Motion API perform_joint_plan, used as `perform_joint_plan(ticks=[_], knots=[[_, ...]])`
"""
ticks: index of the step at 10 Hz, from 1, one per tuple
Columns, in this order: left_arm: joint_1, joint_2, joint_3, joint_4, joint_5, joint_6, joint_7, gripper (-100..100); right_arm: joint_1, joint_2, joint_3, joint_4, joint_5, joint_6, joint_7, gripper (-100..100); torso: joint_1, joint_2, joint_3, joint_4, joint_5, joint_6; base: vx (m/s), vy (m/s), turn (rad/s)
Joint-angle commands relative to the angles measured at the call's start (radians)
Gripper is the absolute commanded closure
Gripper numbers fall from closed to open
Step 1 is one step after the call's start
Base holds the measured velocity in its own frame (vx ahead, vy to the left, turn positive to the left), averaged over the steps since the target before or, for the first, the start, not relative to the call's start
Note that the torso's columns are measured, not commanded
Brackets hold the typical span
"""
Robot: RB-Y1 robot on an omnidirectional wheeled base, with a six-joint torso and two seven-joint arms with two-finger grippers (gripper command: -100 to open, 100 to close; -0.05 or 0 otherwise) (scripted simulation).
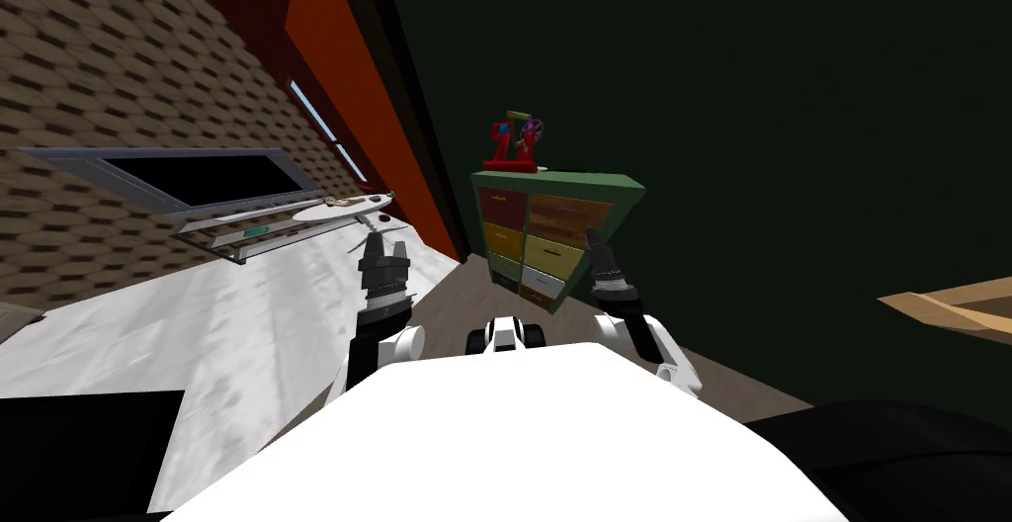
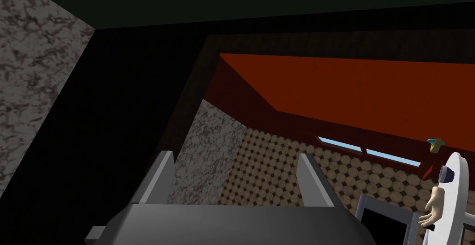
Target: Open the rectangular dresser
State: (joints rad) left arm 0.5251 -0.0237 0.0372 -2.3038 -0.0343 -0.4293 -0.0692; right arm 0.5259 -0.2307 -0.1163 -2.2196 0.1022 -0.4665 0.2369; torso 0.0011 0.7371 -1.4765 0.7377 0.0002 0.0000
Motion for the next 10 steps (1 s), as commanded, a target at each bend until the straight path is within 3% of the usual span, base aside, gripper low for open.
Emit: perform_joint_plan(ticks=[1, 10], knots=[[0.000, 0.000, 0.000, 0.000, 0.000, 0.000, 0.000, 0, 0.011, -0.032, -0.041, 0.010, 0.067, 0.033, 0.065, -100, 0.000, 0.000, 0.000, 0.000, 0.000, 0.000, 0.137, 0.187, -0.060], [0.000, 0.000, 0.000, 0.000, 0.000, 0.000, 0.000, 0, 0.054, -0.164, -0.217, 0.059, 0.321, 0.170, 0.298, -100, 0.000, 0.002, 0.001, 0.001, 0.000, 0.000, 0.142, 0.224, -0.070]])
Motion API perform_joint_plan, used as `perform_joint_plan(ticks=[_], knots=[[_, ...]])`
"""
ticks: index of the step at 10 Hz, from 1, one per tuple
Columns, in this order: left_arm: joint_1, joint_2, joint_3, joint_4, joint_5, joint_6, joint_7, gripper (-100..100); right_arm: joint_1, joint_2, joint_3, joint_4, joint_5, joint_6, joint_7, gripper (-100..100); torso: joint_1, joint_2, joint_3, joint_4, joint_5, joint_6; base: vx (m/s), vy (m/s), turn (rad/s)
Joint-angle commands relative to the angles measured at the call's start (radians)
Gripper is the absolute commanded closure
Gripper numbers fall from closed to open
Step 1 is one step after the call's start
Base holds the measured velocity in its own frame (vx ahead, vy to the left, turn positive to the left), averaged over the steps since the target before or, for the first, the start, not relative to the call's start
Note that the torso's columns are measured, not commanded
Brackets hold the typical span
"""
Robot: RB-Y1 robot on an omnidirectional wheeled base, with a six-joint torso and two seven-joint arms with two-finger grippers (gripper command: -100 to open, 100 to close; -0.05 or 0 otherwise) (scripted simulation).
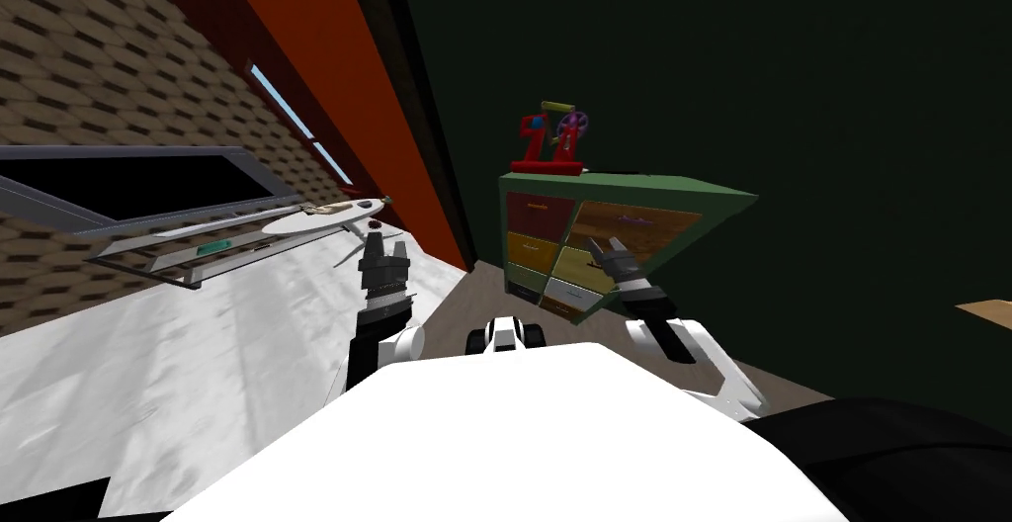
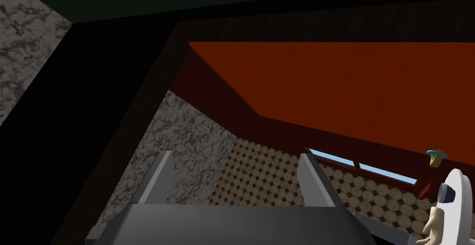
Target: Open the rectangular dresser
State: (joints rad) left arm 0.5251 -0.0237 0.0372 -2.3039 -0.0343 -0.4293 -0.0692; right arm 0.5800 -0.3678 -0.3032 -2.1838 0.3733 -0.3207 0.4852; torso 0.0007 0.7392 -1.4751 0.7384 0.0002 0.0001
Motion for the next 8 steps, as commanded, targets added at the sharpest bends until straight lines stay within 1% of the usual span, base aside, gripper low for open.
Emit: perform_joint_plan(ticks=[1, 3, 7, 8], knots=[[0.000, 0.000, 0.000, 0.000, 0.000, 0.000, 0.000, 0, 0.004, -0.047, -0.051, 0.033, 0.081, 0.041, 0.078, -100, 0.001, -0.001, 0.000, 0.000, 0.000, 0.000, 0.169, 0.262, -0.066], [0.000, 0.000, 0.000, 0.000, 0.000, 0.000, 0.000, 0, 0.012, -0.091, -0.092, 0.056, 0.140, 0.075, 0.132, -100, -0.001, -0.002, -0.002, -0.001, 0.000, 0.000, 0.150, 0.256, -0.064], [0.000, 0.000, 0.000, 0.000, 0.000, 0.000, 0.000, 0, 0.025, -0.183, -0.171, 0.105, 0.256, 0.144, 0.236, -100, -0.003, -0.001, -0.001, 0.000, -0.001, 0.000, 0.120, 0.238, -0.071], [0.000, 0.000, 0.000, 0.000, 0.000, 0.000, 0.000, 0, 0.028, -0.206, -0.190, 0.117, 0.283, 0.160, 0.260, -100, 0.000, -0.001, -0.001, 0.000, 0.000, 0.000, 0.146, 0.267, -0.064]])
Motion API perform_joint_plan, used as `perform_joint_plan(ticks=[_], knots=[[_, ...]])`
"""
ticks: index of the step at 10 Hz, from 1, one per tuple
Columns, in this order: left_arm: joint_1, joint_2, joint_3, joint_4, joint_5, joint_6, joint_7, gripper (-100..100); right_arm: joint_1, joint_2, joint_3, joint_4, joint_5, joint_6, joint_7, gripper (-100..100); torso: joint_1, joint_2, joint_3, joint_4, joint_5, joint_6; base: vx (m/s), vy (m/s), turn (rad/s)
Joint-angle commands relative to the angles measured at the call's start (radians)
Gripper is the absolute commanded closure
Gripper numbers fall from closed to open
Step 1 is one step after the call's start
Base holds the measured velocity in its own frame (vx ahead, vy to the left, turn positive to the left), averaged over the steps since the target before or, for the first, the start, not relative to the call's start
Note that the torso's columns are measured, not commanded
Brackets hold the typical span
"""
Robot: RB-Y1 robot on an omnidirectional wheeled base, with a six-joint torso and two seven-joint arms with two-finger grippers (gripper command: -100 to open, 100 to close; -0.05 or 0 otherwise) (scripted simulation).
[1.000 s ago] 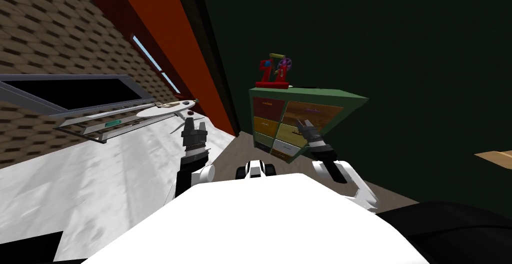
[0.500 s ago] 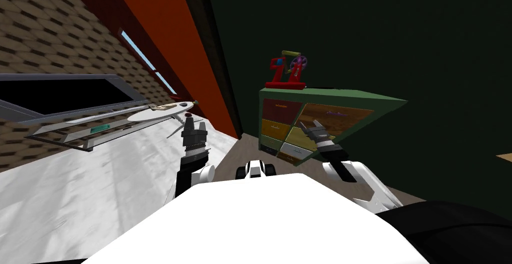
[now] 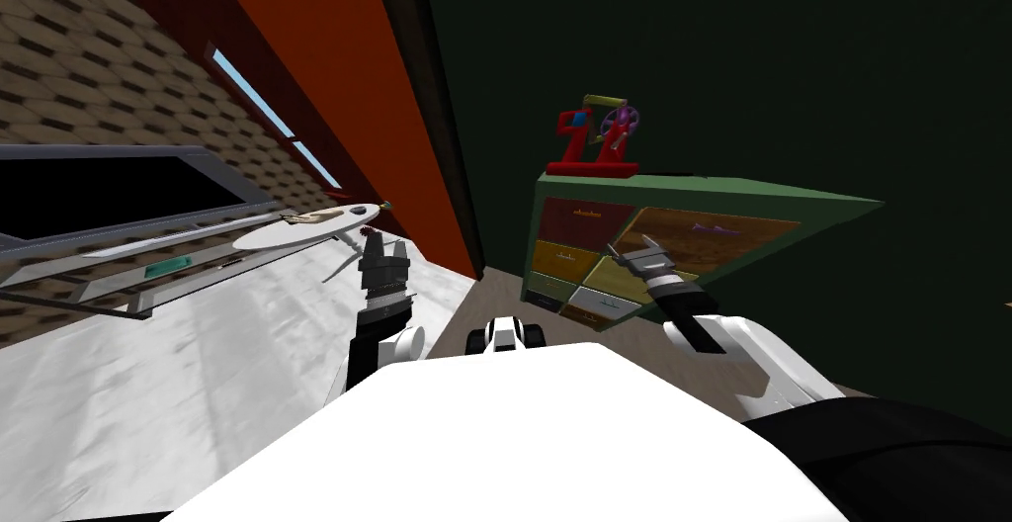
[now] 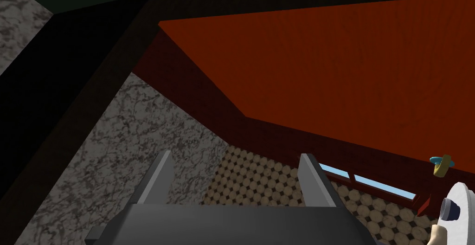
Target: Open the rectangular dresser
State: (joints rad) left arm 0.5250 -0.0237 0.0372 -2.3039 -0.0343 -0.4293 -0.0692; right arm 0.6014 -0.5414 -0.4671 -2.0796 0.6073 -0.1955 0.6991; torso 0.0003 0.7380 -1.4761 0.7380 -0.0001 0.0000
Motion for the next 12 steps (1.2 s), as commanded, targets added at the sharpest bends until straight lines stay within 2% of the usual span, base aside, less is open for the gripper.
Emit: perform_joint_plan(ticks=[1, 9, 10, 11, 12], knots=[[0.000, 0.000, 0.000, 0.000, 0.000, 0.000, 0.000, 0, 0.010, -0.055, -0.044, 0.023, 0.075, 0.050, 0.070, -100, 0.002, -0.002, -0.001, 0.000, 0.001, 0.000, 0.150, 0.244, -0.061], [0.000, 0.000, 0.000, 0.000, 0.000, 0.000, 0.000, 0, 0.031, -0.202, -0.154, 0.080, 0.235, 0.142, 0.215, -100, -0.001, 0.002, 0.001, 0.001, 0.000, 0.000, 0.082, 0.174, -0.049], [0.000, 0.000, 0.000, 0.000, 0.000, 0.000, 0.000, 0, 0.033, -0.215, -0.164, 0.083, 0.249, 0.150, 0.228, -100, -0.001, 0.000, 0.000, 0.000, 0.000, 0.000, 0.070, 0.136, -0.041], [0.000, 0.000, 0.000, 0.000, 0.000, 0.000, 0.000, 0, 0.038, -0.208, -0.158, 0.074, 0.237, 0.146, 0.215, -100, -0.001, -0.001, -0.001, 0.000, 0.000, 0.000, 0.027, 0.059, -0.009], [0.000, 0.000, 0.000, 0.000, 0.000, 0.000, 0.000, 0, 0.044, -0.225, -0.157, 0.079, 0.235, 0.180, 0.213, -100, -0.005, 0.001, 0.001, 0.000, -0.001, 0.000, -0.032, 0.007, 0.175]])
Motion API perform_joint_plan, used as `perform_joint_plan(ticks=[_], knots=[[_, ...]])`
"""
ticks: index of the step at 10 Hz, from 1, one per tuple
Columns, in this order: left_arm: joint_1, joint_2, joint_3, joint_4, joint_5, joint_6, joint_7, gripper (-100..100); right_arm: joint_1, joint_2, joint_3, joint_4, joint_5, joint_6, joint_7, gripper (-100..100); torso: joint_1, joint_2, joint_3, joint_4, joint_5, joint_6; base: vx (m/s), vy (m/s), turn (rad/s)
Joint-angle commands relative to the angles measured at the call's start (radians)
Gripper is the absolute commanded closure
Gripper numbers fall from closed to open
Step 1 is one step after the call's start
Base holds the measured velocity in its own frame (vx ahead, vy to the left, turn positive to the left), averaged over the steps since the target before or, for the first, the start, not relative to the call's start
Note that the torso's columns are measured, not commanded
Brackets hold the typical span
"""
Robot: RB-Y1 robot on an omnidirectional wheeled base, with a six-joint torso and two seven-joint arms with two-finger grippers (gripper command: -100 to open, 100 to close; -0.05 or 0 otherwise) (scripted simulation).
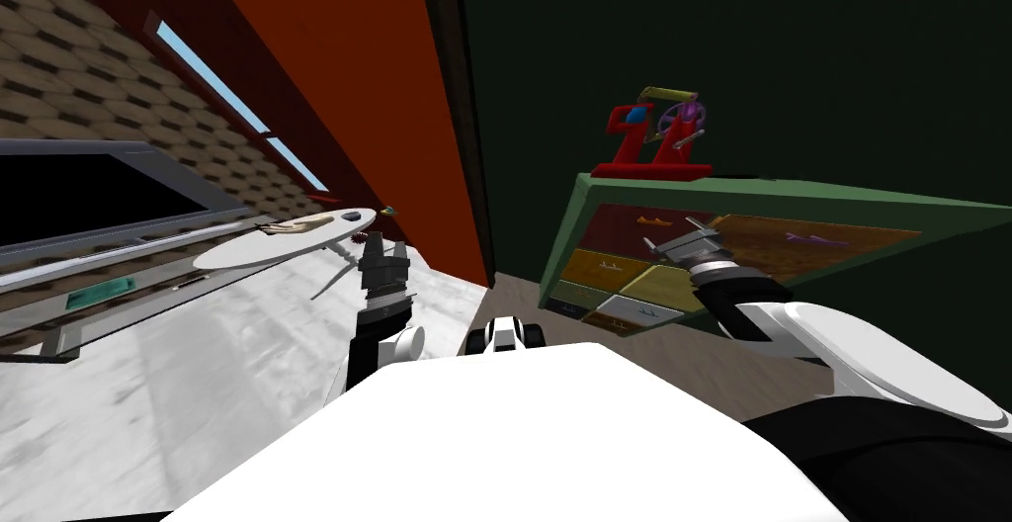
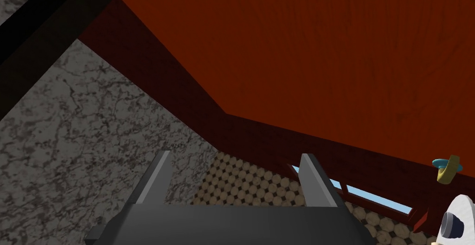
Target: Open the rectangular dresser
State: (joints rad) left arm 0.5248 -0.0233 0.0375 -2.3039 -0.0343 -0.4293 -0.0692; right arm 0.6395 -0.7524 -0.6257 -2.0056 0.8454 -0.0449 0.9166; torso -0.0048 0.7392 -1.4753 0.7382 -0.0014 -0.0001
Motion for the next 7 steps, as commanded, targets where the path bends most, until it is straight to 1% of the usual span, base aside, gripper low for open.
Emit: perform_joint_plan(ticks=[1, 2, 3, 5, 7], knots=[[0.000, 0.000, 0.000, 0.000, 0.000, 0.000, 0.000, 0, 0.011, -0.029, 0.004, 0.011, -0.007, 0.059, -0.010, -100, -0.001, 0.003, 0.002, 0.001, 0.000, -0.001, -0.081, -0.023, 0.274], [0.000, 0.000, 0.000, 0.000, 0.000, 0.000, 0.000, 0, 0.017, -0.043, 0.006, 0.016, -0.010, 0.085, -0.015, -100, 0.000, 0.004, 0.002, 0.001, 0.000, 0.000, -0.109, -0.040, 0.225], [0.000, 0.000, 0.000, 0.000, 0.000, 0.000, 0.000, 0, 0.017, -0.043, 0.006, 0.016, -0.010, 0.089, -0.015, -100, 0.002, 0.003, 0.002, 0.001, 0.001, 0.001, -0.083, -0.028, 0.076], [0.000, 0.000, 0.000, 0.000, 0.000, 0.000, 0.000, 0, 0.028, -0.072, 0.010, 0.027, -0.017, 0.148, -0.025, -100, 0.006, -0.003, -0.002, -0.001, 0.002, 0.000, -0.072, -0.016, 0.215], [0.000, 0.000, 0.000, 0.000, 0.000, 0.000, 0.000, 0, 0.039, -0.100, 0.015, 0.038, -0.024, 0.207, -0.035, -100, 0.005, -0.001, -0.001, 0.000, 0.002, 0.000, -0.108, -0.011, 0.240]])
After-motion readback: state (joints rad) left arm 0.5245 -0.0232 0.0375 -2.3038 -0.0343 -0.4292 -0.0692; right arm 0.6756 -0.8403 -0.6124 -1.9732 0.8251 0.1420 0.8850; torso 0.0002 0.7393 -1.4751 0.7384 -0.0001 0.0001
